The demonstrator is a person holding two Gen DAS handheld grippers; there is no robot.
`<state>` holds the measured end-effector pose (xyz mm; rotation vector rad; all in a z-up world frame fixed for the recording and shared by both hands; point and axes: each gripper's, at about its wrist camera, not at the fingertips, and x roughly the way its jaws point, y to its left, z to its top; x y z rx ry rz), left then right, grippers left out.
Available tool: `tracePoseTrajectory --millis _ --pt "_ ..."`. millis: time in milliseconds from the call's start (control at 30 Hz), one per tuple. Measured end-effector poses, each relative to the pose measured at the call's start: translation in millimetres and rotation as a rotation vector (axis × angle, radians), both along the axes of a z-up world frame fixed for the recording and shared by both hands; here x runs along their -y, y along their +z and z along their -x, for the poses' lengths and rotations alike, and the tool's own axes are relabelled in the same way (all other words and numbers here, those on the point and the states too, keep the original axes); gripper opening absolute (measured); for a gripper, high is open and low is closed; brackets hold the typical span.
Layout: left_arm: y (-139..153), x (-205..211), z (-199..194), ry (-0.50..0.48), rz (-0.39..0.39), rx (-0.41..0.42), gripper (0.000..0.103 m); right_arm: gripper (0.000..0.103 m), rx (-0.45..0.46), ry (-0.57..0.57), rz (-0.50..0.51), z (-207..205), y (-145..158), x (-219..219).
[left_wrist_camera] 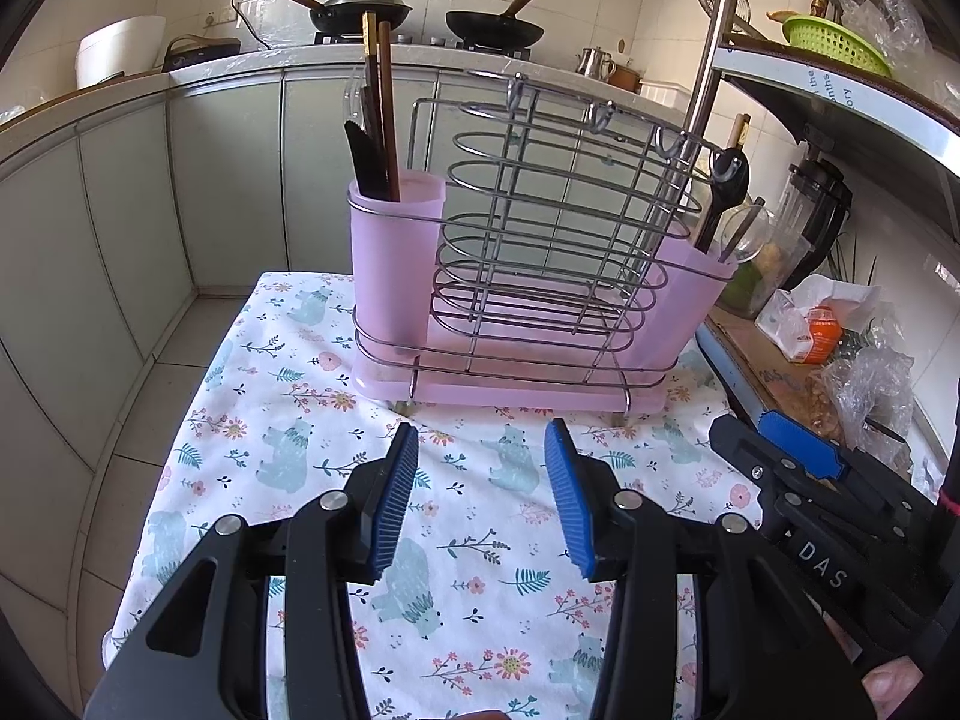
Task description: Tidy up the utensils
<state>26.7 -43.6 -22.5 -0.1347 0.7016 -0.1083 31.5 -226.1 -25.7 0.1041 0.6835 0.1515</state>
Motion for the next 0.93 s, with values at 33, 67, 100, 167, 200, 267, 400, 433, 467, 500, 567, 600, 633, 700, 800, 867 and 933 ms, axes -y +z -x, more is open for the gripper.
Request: tracePoseTrajectory --millis 33,67,100,167,200,267,400,433,467,500,567,600,633,700,800,867,933 --pt "0.0 0.0 -0.1 -0.001 0.001 -0.001 0.044 0.047 0.001 0.0 0.001 0.1 0.5 0.0" --pt "0.2 0.1 0.1 -0.002 0.002 -0.001 0.044 0.047 0.002 0.0 0.001 0.3 0.7 0.0" --pt "0.1 0.3 0.4 -0.002 0.002 -0.001 0.044 0.047 0.003 0.0 0.001 0.4 0.9 0.0" --pt "0.0 0.2 0.3 -0.003 0.002 -0.001 0.044 0.047 0.002 0.001 0.002 0.5 0.9 0.0" --pt "-0.1 0.4 0.4 -0.004 0.002 -0.001 0.044 0.047 0.002 0.0 0.003 0.6 0.9 -0.1" --pt "-0.7 1.3 0.7 -0.006 0.001 -0.002 0.044 0.047 0.001 0.0 0.002 0.5 1.1 0.2" --pt "-1.6 1.5 0.3 -0.009 0.0 -0.006 0.044 0.047 0.003 -0.002 0.003 0.8 1.4 0.8" --pt "-1.5 1.6 0.1 -0.01 0.0 -0.006 0.044 0.047 0.002 -0.003 0.003 0.6 1.5 1.0" --pt "-1.3 1.8 0.1 -0.009 0.0 -0.005 0.044 0.047 0.003 -0.004 0.003 0.6 1.2 1.1" --pt "-1.7 1.7 0.2 -0.009 -0.001 -0.005 0.044 0.047 0.002 -0.005 0.003 0.5 0.7 1.3" --pt "-1.7 1.8 0.1 -0.006 -0.002 -0.007 0.044 0.047 -0.001 -0.005 0.003 0.2 -0.4 1.3" --pt "-2.1 1.8 -0.1 -0.007 -0.003 -0.005 0.044 0.047 -0.002 -0.005 0.004 0.0 -0.9 1.1" --pt "-1.9 2.0 -0.1 -0.008 -0.007 -0.003 0.044 0.047 -0.002 -0.005 0.004 0.2 -1.1 0.6" --pt "-2.4 1.1 -1.1 -0.006 -0.005 -0.008 0.044 0.047 -0.004 -0.004 0.006 -0.5 -1.4 0.0" --pt "-3.7 -0.8 -2.6 -0.009 0.001 -0.013 0.044 0.047 -0.004 -0.003 0.007 -1.1 -1.7 -0.1" --pt "-5.0 -1.4 -3.7 -0.004 -0.001 -0.015 0.044 0.047 -0.006 -0.004 0.008 -2.2 -2.4 -0.6" --pt "-6.8 -1.9 -4.6 -0.004 0.0 -0.02 0.044 0.047 -0.012 -0.003 0.008 -3.8 -3.8 -1.2"
